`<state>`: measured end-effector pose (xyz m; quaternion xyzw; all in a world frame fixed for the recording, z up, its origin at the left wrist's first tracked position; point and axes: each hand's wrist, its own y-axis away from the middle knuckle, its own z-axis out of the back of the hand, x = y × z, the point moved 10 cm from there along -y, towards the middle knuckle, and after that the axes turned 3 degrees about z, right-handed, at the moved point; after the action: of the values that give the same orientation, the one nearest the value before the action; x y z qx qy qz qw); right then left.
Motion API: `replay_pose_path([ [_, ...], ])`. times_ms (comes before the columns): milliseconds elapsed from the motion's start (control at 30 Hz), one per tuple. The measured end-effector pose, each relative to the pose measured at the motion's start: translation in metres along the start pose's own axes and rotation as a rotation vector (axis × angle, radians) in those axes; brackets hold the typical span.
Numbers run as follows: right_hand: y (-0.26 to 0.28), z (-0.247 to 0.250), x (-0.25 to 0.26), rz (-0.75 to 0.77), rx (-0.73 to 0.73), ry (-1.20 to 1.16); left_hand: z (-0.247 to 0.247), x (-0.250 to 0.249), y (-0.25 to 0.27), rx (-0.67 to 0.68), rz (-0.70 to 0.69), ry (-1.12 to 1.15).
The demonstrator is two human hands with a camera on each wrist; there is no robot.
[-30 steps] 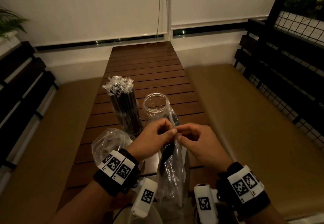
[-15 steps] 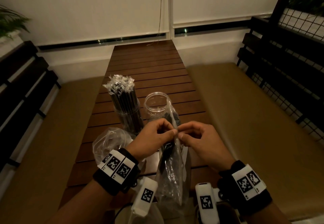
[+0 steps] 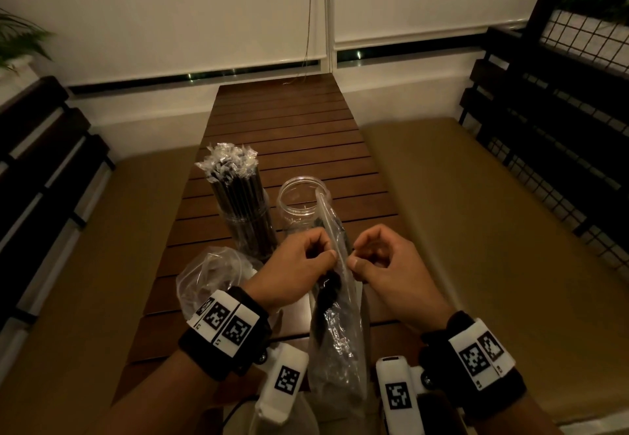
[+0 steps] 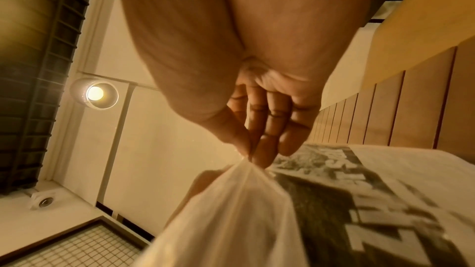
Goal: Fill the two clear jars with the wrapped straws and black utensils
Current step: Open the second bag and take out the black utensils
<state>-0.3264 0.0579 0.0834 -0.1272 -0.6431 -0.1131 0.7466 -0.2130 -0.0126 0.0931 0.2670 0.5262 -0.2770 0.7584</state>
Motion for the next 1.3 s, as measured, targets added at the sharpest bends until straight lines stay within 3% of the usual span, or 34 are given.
replay_pose_path([
  [133, 0.001, -0.008, -0.005, -0.042, 0.007, -0.039, -0.003, -0.004, 0.001, 0.011, -0.015, 0.011],
  [300, -0.004, 0.017, -0.019, -0.130, -0.108, -0.160, 0.004, 0.011, 0.004, 0.009, 0.036, 0.117],
  [633, -0.003, 0.061, -0.012, -0.052, -0.224, -0.006, 0.034, 0.026, 0.013, -0.166, 0.042, 0.032],
  [767, 0.004, 0.083, -0.020, -0.057, -0.311, 0.052, 0.037, 0.034, 0.020, -0.216, 0.056, 0.153],
  [867, 0.010, 0.092, -0.029, -0.072, -0.342, 0.020, 0.023, 0.044, 0.022, -0.173, 0.075, 0.280],
  [1000, 0.024, 0.079, -0.036, -0.102, -0.278, 0.064, -0.023, 0.059, 0.027, 0.070, 0.113, 0.302],
  [1100, 0.036, 0.062, -0.044, -0.125, -0.196, -0.032, -0.055, 0.072, 0.033, 0.219, 0.131, 0.394],
  [1233, 0.045, 0.040, -0.061, -0.163, -0.117, -0.170, -0.074, 0.090, 0.030, 0.185, 0.178, 0.511],
  [1300, 0.046, 0.026, -0.061, -0.139, -0.036, -0.178, -0.074, 0.093, 0.024, 0.146, 0.157, 0.449],
])
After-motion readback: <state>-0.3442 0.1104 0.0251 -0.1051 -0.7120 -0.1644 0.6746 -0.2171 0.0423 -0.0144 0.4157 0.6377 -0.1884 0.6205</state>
